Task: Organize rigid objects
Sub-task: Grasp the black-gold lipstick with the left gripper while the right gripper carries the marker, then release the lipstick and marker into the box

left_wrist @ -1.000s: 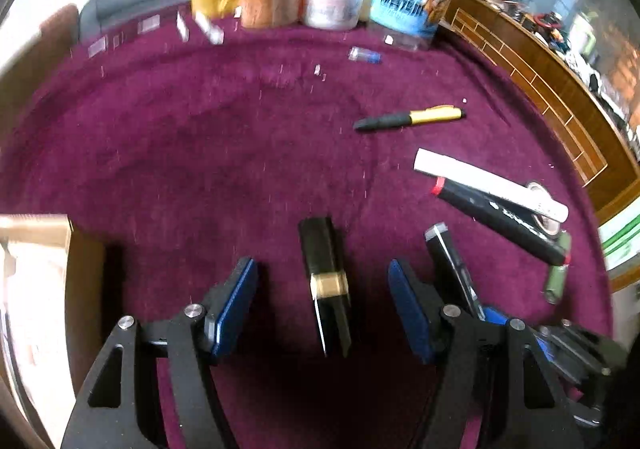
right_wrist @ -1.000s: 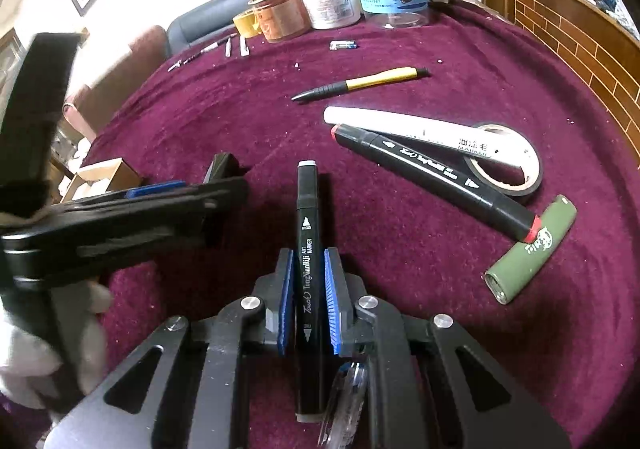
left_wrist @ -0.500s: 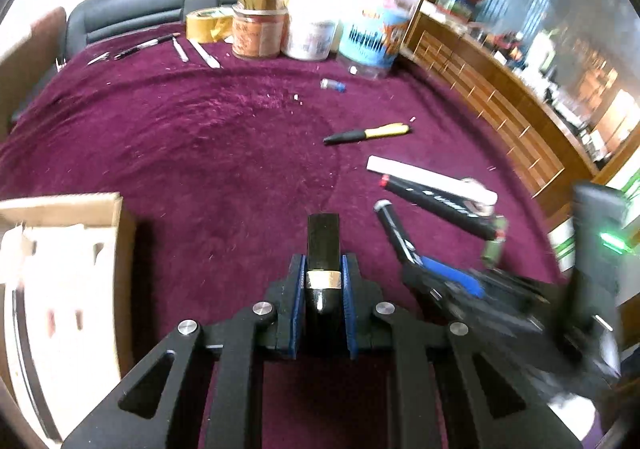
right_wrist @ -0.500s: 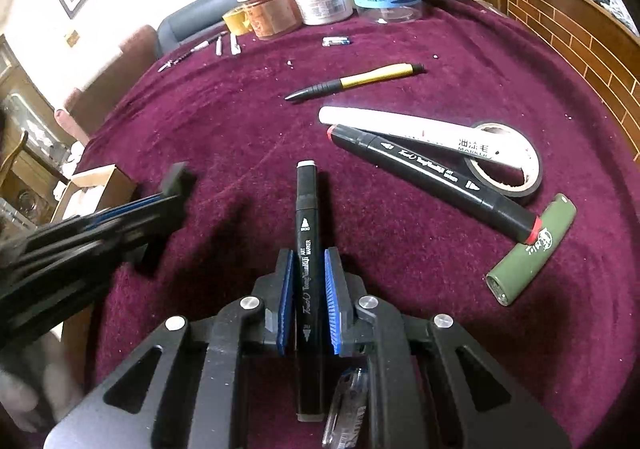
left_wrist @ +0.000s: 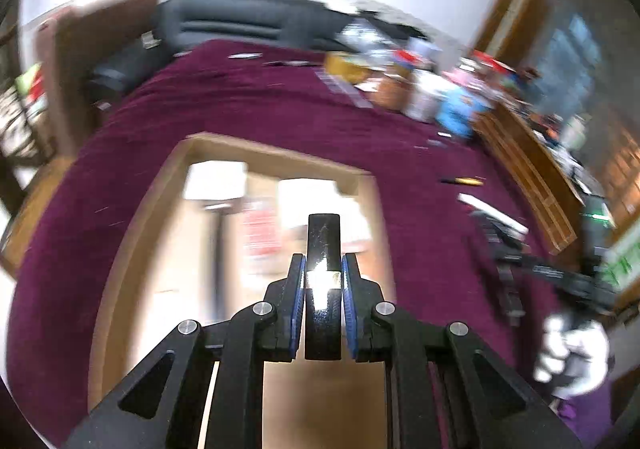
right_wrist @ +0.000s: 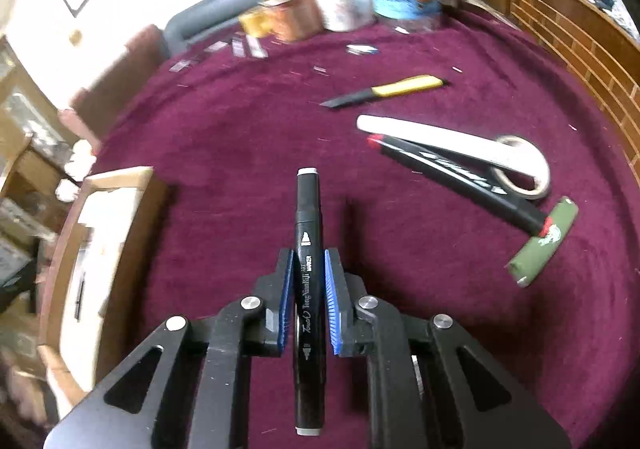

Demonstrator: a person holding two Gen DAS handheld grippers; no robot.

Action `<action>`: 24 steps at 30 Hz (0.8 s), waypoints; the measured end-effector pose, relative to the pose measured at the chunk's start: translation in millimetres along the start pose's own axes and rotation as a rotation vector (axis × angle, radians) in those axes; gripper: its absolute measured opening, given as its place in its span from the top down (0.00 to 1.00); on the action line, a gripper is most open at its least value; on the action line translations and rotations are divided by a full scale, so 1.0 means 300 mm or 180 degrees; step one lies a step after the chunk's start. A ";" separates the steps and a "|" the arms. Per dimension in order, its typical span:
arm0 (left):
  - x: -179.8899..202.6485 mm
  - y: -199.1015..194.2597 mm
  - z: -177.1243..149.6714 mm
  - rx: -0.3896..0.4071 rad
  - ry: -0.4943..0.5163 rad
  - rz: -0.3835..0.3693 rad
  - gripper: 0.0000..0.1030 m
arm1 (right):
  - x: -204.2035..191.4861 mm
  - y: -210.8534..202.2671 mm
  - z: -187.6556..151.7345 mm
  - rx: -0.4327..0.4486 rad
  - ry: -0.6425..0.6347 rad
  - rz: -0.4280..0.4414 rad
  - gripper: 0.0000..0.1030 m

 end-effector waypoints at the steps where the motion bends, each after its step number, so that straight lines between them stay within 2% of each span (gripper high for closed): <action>1: -0.061 -0.011 -0.009 -0.0008 -0.0085 0.0097 0.87 | -0.042 -0.026 0.002 0.0014 -0.0039 0.0090 0.88; 5: -0.211 0.009 -0.035 -0.0101 -0.0271 0.0332 0.87 | -0.222 -0.088 -0.004 -0.0033 -0.0203 0.0454 0.88; 7: -0.265 0.045 -0.050 -0.0210 -0.0357 0.0374 0.87 | -0.336 -0.091 -0.020 -0.0153 -0.0288 0.0669 0.88; 10: -0.323 0.094 -0.064 -0.0307 -0.0406 0.0468 0.86 | -0.487 -0.054 -0.056 -0.0364 -0.0393 0.0847 0.88; 13: -0.338 0.113 -0.058 -0.0301 -0.0399 0.0470 0.86 | -0.601 -0.001 -0.098 -0.0478 -0.0514 0.0833 0.87; 18: -0.352 0.098 -0.062 -0.0320 -0.0454 0.0441 0.85 | -0.713 0.118 -0.137 -0.0730 -0.0432 0.0820 0.87; 20: -0.353 0.086 -0.063 -0.0284 -0.0489 0.0363 0.81 | -0.732 0.139 -0.144 -0.0753 -0.0391 0.0778 0.87; 22: -0.356 0.071 -0.059 -0.0224 -0.0512 0.0331 0.69 | -0.747 0.157 -0.145 -0.0710 -0.0380 0.0659 0.87; 24: -0.353 0.053 -0.063 -0.0190 -0.0553 0.0230 0.65 | -0.753 0.161 -0.142 -0.0645 -0.0419 0.0545 0.87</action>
Point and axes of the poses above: each gripper's, at about its wrist camera, not at the fingertips, and y roughly the way its jaws point, x to its right, z to its top, the point moved 6 cm from there along y, roughly the way its jaws point, and after that the axes turned 14 degrees about -z, right-handed, at the moved point
